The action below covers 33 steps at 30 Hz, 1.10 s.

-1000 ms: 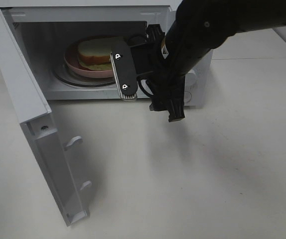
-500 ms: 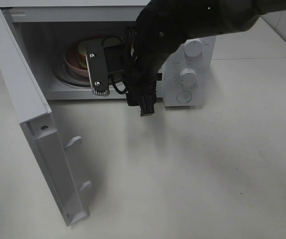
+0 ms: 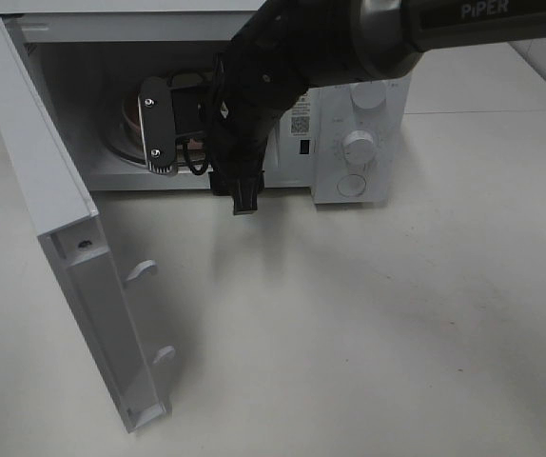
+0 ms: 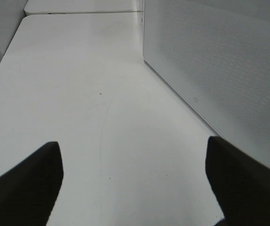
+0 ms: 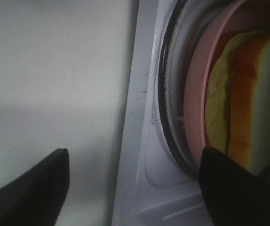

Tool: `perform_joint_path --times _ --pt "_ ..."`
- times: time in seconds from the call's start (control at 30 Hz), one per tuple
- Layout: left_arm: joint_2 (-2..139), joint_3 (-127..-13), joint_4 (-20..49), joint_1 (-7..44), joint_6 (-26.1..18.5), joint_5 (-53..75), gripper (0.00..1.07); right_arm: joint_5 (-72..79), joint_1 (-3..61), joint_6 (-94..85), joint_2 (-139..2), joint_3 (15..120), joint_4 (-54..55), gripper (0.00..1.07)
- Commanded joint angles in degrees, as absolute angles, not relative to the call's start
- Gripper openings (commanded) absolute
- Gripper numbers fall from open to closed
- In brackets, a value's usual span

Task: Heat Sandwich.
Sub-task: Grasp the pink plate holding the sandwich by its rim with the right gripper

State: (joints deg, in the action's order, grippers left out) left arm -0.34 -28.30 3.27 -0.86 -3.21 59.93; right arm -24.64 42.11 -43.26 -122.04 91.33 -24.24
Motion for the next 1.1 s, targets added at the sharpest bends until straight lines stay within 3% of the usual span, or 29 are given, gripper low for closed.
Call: perform_joint_path --times 0.03,1.1 --pt "-1.2 -28.2 3.7 -0.6 -3.2 59.5 0.76 -24.0 42.3 -42.8 -122.7 92.1 -24.5 0.74" --pt "-1.2 -28.2 3.7 -0.6 -3.2 59.5 0.76 -18.7 42.2 -42.7 -123.5 92.1 -24.9 0.74"
